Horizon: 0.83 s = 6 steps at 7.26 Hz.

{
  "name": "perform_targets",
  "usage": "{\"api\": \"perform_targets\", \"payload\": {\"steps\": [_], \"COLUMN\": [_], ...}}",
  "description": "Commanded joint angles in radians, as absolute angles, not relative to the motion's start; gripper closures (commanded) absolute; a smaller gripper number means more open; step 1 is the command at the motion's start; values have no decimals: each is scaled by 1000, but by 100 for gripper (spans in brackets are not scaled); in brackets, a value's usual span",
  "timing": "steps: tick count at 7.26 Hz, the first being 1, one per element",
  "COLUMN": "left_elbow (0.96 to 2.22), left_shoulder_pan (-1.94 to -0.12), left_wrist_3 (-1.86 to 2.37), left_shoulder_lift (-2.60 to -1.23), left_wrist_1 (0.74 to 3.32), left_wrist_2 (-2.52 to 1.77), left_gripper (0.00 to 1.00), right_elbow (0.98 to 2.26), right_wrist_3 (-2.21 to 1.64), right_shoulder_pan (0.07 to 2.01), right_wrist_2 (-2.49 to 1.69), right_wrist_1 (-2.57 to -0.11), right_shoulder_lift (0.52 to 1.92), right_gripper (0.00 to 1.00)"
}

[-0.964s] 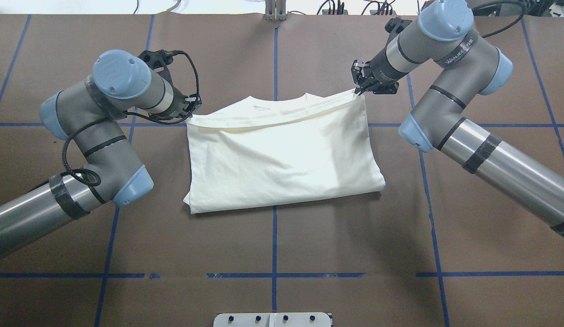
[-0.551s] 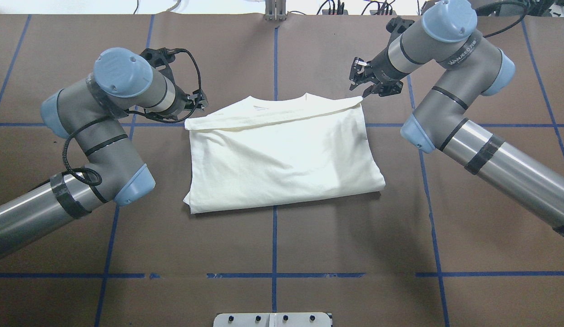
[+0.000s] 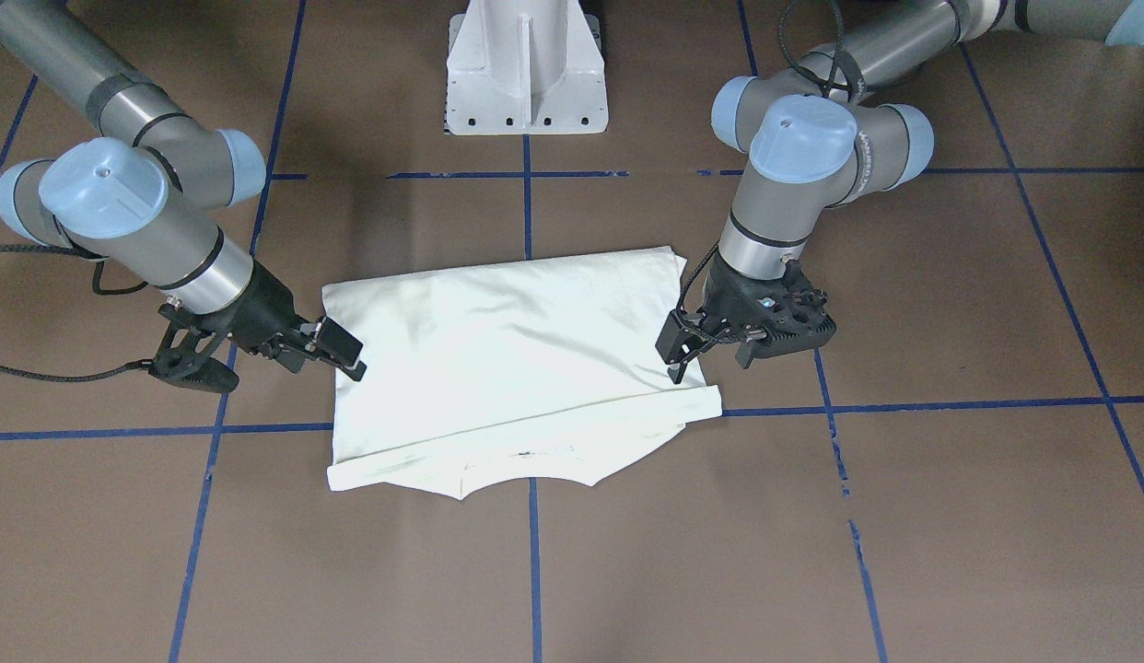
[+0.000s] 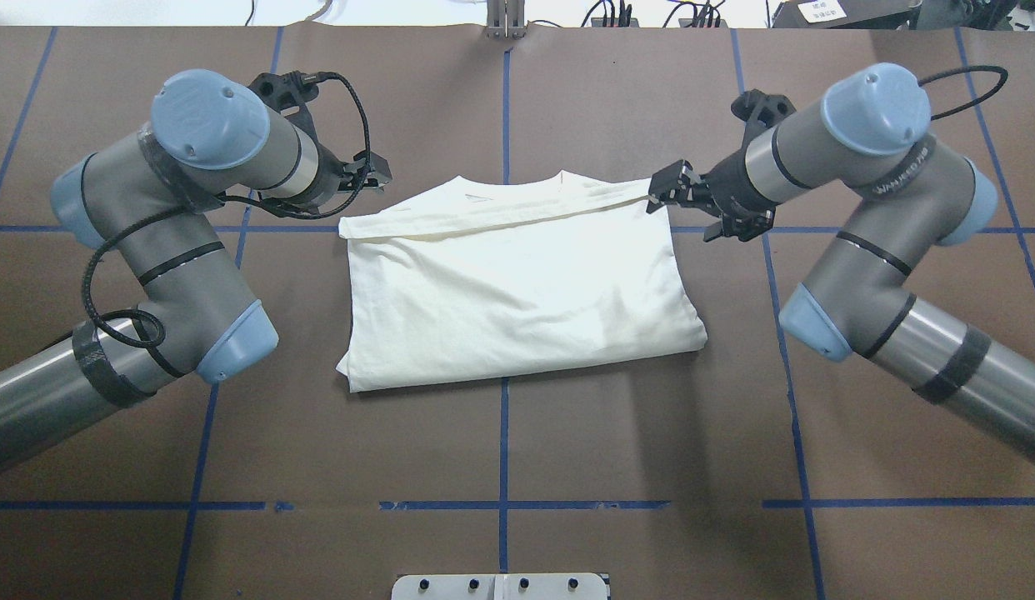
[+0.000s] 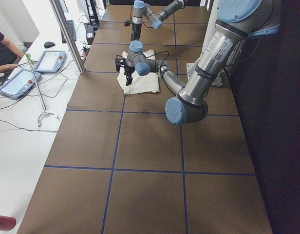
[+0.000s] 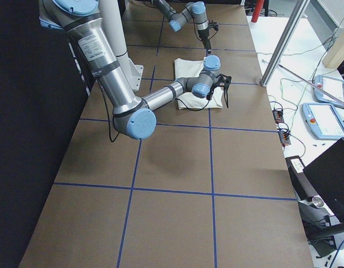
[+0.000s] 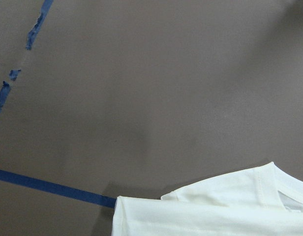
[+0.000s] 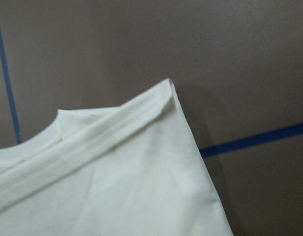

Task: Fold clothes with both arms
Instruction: 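Move the right gripper to the folded shirt's side edge nearest it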

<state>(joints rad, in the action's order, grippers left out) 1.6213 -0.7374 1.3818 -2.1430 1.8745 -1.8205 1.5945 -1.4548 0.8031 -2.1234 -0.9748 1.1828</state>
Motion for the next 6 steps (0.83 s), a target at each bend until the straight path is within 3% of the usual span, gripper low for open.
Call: {"api": "perform_targets", "payload": {"steps": [1,5,6], "left_elbow": [1647,1648,1647], "left_shoulder_pan": [-736,-733,-733], "left_wrist_3": [1399,1410,1410], "left_shoulder_lift": [-2144,-2145,-2145], "left_wrist_1": [1861,1862,1862], "left_wrist_2": [-1822,-1822,-1822], "left_gripper": [1,1,1], "right_elbow": [1687,1707,1707], "right_wrist_3": [-1456,-1456,-1456], "right_shoulder_pan": [721,654,650], "right_wrist_2": [-2063,-2062,-2063], "right_wrist_1": [-976,-976,-976], "right_shoulder_lift": [1323,1353,1351], "right_gripper": [0,2,15]}}
